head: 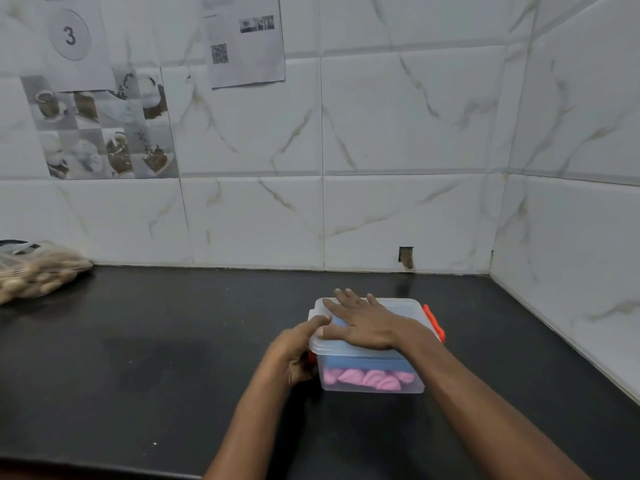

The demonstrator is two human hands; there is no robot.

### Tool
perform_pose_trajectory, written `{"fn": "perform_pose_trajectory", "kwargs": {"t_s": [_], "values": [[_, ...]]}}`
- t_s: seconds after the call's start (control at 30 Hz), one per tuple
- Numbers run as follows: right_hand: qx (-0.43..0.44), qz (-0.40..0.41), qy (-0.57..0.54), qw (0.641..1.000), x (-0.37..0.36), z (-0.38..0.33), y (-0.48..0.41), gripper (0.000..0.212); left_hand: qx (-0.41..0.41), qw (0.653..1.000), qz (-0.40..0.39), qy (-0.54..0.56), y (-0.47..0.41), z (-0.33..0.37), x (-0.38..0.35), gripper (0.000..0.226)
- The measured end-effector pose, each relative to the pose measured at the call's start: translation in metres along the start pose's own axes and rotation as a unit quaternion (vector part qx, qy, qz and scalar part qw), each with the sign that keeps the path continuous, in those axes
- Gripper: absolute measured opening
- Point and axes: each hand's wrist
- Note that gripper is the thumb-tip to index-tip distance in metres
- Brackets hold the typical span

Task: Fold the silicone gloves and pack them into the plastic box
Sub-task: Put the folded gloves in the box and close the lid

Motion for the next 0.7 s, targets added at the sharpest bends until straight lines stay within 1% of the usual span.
{"fn": "perform_pose_trajectory", "kwargs": {"t_s": [0.03,0.1,0.13,0.2,0.23,0.3,0.37,0.47,0.7], "values": [[0.005,-0.007,0.013,1.000,-0.001,0.001,-0.003,0.089,0.010,1.000,-0.012,0.025,-0.002,-0.002,0.001,0.034],[0.010,-0.016,0.030,0.999,-0.002,0.002,-0.005,0.101,-0.002,0.999,-0.025,0.031,-0.003,-0.004,0.004,0.036],[0.008,-0.017,0.030,0.999,-0.002,0.002,-0.006,0.106,-0.020,0.999,-0.013,0.028,-0.004,-0.005,0.004,0.036],[0.004,-0.016,0.027,1.000,-0.003,0.001,-0.007,0.111,-0.074,0.996,0.036,0.014,-0.006,-0.006,0.001,0.027],[0.004,-0.012,0.030,0.999,-0.005,0.000,-0.007,0.110,-0.099,0.994,0.056,-0.002,-0.005,-0.006,-0.002,0.021],[0.008,-0.006,0.033,0.999,-0.008,0.000,-0.007,0.109,-0.120,0.992,0.041,-0.001,-0.005,-0.004,-0.007,0.016],[0.009,-0.009,0.035,0.999,-0.009,0.000,-0.008,0.109,-0.128,0.992,0.014,0.001,-0.005,-0.001,-0.008,0.018],[0.009,-0.017,0.037,0.999,-0.009,0.000,-0.008,0.107,-0.133,0.991,0.010,-0.014,-0.008,0.003,-0.007,0.020],[0.012,-0.017,0.043,0.999,-0.007,-0.002,-0.007,0.097,-0.138,0.990,-0.008,0.000,-0.007,0.004,-0.005,0.025]]}}
Point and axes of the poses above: each hand's wrist, its own y-axis away from the middle knuckle, its own x-axis out of the back of the hand, z = x × y, and after that the axes turned 8 degrees about -x, right-handed
